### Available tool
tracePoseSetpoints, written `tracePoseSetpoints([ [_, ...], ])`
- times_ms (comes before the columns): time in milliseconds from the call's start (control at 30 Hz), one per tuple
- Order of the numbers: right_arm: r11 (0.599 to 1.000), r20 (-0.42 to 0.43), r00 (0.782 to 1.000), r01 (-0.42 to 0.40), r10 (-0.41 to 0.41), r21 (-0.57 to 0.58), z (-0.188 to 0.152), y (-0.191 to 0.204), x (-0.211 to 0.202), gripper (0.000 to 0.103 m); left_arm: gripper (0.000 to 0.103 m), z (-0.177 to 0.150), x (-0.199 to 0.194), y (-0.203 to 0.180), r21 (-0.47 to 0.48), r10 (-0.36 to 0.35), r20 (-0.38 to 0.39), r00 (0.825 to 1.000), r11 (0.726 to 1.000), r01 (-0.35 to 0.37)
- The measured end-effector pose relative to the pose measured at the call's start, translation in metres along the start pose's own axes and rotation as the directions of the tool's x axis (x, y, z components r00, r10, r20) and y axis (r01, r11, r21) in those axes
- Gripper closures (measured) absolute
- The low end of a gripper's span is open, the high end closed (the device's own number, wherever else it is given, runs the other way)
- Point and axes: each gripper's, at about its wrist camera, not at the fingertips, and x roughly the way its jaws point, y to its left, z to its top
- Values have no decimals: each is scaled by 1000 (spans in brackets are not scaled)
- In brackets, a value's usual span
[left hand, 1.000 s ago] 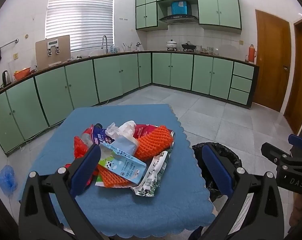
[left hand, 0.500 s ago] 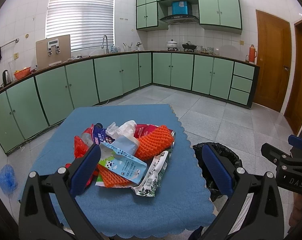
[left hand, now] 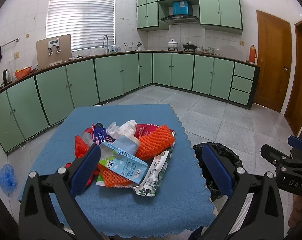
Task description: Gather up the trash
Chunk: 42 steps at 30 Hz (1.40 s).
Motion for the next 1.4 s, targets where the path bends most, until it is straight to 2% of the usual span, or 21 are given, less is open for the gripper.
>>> tracePoseSetpoints([
  [1400,1000,-4,1000,-1,1,3,-5,3,7,6,5,-2,0,2,-2,-1,-2,1000,1000,1],
])
